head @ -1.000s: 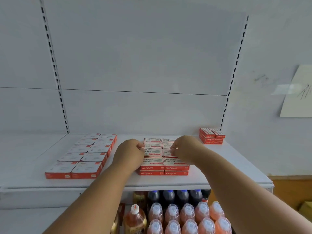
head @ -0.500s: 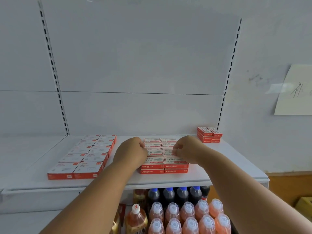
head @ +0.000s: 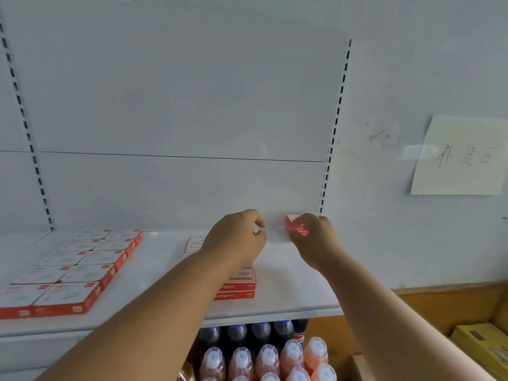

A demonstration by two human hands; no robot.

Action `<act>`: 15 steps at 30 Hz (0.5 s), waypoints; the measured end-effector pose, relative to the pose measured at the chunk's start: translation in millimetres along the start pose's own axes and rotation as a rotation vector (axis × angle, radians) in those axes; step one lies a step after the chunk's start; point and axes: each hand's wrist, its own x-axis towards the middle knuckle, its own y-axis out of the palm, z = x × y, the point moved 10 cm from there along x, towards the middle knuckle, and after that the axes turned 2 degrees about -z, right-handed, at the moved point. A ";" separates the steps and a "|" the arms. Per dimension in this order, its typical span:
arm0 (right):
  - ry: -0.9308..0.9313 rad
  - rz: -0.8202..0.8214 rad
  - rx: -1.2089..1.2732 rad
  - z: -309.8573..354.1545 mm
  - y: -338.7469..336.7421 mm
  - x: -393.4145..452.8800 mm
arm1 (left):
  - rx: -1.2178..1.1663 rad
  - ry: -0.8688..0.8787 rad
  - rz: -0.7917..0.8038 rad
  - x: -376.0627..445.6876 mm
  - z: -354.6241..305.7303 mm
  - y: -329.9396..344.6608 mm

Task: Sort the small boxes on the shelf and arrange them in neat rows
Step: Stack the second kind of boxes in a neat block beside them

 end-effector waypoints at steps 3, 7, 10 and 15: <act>0.070 -0.003 0.015 -35.0 -11.6 20.3 | 0.036 0.025 0.069 19.4 -24.8 28.0; 0.124 0.065 0.084 -68.2 -18.3 51.3 | 0.068 -0.058 0.150 47.7 -39.6 66.1; 0.048 0.127 -0.041 -72.0 -16.0 72.7 | 0.192 -0.130 0.221 63.7 -46.8 89.2; -0.001 0.274 -0.204 -81.6 3.6 88.8 | 0.173 -0.421 0.247 85.6 -27.1 118.5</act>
